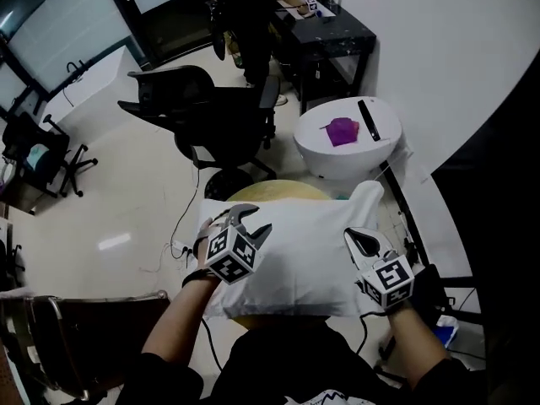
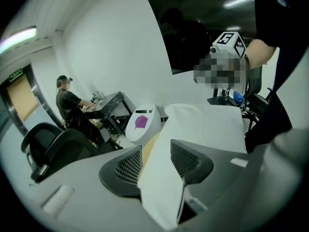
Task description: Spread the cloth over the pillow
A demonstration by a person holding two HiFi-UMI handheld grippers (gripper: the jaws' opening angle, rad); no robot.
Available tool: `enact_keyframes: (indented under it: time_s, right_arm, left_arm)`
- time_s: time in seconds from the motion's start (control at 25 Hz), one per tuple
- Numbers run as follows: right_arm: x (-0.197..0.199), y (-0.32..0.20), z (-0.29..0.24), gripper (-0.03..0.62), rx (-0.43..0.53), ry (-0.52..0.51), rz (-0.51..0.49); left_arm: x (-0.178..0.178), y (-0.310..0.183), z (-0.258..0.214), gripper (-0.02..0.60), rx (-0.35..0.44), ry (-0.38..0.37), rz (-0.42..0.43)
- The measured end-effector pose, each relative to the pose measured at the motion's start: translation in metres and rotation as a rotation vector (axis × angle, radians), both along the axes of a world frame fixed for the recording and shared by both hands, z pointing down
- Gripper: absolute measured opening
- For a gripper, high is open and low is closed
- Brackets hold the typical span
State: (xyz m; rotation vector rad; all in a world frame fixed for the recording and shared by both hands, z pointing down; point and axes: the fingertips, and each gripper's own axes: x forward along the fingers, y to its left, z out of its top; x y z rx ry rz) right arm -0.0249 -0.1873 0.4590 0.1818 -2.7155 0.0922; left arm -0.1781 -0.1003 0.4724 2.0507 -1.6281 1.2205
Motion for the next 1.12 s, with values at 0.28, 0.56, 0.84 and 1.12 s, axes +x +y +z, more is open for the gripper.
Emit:
enact_keyframes:
  time_s: [0.28,0.56,0.84,1.12]
  right_arm:
    - [-0.091,0.047,-0.027,0.008,0.049,0.01,-0.192]
    - [-0.179,0.107,-0.043,0.051,0.09,0.027,-0.39]
    - [-0.257,0.157,-0.028,0.091,0.125,0.127,-0.556]
    - [-0.333,0.181,0.023,0.1,0.155,0.25,-0.633]
  left_arm:
    - [-0.03,0.102,0.033,0.175,0.012,0.04,-0.137]
    - [-0.051,0.186,0.058,0.175,0.003,0.087,-0.275]
    - [-0.054,0.257,0.093,0.175,-0.035,0.148,-0.389]
    - [-0.052,0.304,0.124,0.176,-0.064,0.214,-0.452]
